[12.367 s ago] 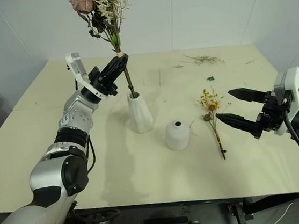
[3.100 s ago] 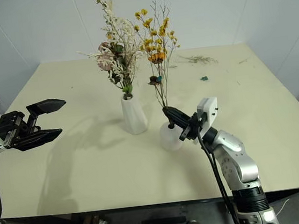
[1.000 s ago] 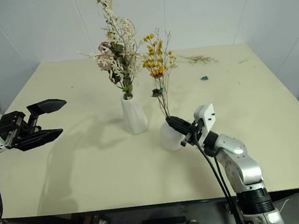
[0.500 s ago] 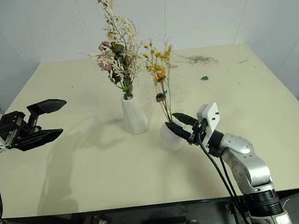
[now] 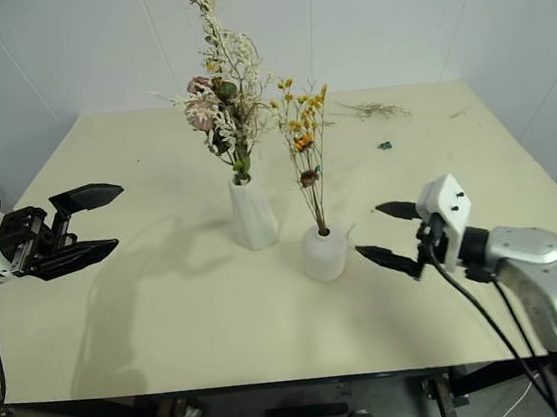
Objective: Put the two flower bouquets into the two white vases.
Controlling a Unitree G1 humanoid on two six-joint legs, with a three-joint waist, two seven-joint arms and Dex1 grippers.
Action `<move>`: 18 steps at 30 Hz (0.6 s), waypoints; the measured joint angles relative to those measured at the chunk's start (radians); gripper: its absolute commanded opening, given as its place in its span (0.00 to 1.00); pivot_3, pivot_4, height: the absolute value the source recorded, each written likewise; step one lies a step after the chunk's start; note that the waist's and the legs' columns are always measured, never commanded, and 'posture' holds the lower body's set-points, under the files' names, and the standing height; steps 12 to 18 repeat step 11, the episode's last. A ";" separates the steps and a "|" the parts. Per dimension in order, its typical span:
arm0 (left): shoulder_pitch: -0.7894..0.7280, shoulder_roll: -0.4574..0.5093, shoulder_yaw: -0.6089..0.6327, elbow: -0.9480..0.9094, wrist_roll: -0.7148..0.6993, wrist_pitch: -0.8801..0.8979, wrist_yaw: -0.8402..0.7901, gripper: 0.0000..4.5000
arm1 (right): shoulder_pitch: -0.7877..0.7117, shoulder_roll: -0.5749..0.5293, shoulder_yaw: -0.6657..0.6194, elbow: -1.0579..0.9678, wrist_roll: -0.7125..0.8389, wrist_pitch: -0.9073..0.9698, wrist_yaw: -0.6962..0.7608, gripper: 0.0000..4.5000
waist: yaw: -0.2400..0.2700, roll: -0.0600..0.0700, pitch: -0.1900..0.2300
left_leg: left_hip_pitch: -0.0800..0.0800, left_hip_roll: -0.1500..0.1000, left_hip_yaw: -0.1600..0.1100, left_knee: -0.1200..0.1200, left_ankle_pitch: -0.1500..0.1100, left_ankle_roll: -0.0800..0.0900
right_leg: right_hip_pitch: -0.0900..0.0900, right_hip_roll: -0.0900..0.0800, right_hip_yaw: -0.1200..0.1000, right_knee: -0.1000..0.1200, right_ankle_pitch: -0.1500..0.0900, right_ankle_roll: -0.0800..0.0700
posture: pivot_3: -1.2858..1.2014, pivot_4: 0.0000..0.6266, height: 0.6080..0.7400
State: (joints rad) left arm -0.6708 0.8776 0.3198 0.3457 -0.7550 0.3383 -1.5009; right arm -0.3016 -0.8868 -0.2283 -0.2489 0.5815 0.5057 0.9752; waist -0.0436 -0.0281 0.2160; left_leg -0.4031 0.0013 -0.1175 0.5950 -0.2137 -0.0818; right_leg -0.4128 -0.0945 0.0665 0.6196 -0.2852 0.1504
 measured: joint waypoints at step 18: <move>-0.083 0.056 -0.011 0.250 0.116 -0.123 0.000 1.00 | 0.096 -0.111 -0.215 0.028 0.052 0.016 0.123 0.99 | 0.007 0.000 0.000 | 0.000 0.000 0.000 0.000 0.000 0.000 | 0.000 0.000 0.000 0.000 0.000 0.000 | 0.52 0.24 1.00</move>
